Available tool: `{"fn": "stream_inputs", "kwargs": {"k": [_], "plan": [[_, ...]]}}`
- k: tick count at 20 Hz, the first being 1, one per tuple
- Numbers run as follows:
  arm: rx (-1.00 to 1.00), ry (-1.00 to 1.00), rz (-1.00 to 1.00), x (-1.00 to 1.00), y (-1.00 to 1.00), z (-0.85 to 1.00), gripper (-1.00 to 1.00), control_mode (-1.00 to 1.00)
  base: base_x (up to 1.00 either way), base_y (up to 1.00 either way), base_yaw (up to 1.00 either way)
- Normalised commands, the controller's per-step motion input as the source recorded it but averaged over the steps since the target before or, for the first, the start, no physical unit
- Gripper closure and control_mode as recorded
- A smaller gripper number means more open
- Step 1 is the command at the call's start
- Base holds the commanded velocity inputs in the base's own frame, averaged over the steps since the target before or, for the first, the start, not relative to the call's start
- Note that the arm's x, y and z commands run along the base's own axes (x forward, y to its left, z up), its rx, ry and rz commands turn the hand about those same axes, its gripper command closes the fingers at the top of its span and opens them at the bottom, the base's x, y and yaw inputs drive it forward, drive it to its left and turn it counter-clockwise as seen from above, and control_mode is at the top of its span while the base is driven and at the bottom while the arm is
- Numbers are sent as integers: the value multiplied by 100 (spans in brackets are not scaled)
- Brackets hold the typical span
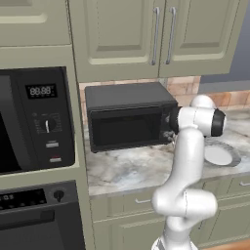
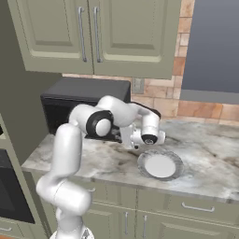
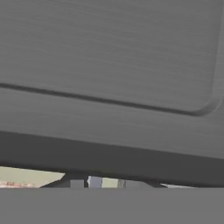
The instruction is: Pick up the bagel from the plate, place it on the toaster oven rack, close the door, and set the timer.
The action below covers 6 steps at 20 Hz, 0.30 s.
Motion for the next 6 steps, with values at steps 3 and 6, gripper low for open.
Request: {"fn": "stream_inputs", "kwargs": {"k": [3, 6], "plan": [[26, 3, 8, 0, -52, -44, 100, -100, 0, 0, 0], [24, 3, 7, 0, -51, -50, 100, -100, 0, 0, 0]]}}
